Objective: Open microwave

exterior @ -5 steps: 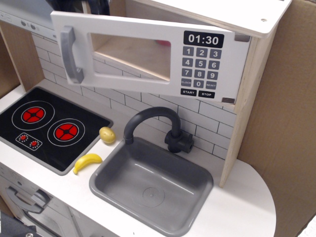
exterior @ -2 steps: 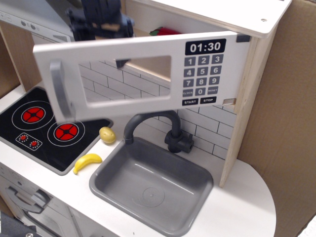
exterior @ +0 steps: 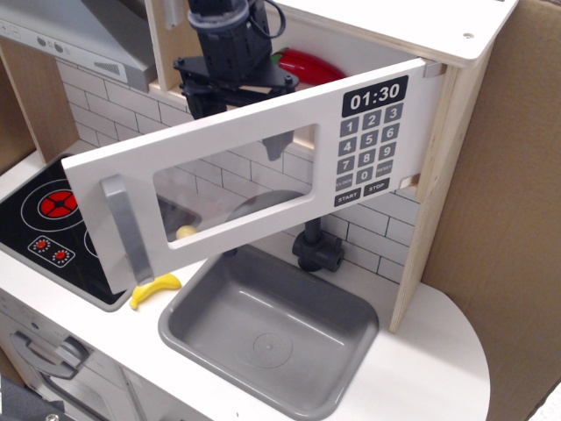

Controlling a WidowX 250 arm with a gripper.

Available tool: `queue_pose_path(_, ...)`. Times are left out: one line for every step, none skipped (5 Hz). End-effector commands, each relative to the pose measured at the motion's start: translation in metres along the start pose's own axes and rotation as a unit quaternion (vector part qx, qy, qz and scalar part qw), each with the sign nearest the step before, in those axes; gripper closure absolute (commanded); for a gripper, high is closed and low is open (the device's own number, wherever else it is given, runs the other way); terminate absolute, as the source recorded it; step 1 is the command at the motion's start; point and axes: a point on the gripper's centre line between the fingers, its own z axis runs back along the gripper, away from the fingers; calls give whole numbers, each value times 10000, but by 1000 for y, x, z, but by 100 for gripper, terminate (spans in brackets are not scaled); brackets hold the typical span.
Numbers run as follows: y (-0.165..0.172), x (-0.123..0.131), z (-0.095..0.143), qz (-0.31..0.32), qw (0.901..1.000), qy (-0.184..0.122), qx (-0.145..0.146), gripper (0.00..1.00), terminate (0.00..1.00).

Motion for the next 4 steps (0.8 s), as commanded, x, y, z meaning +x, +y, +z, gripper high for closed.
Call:
queue_pose_path(-7, 6, 1, -124, 9991, -407, 40, 0, 0)
queue_pose_path(-7, 6, 1, -124, 9991, -407, 40, 0, 0)
queue_pose_path(-7, 6, 1, -124, 9991, -407, 40, 0, 0)
queue_pose_path(-7, 6, 1, -124, 9991, -407, 40, 0, 100)
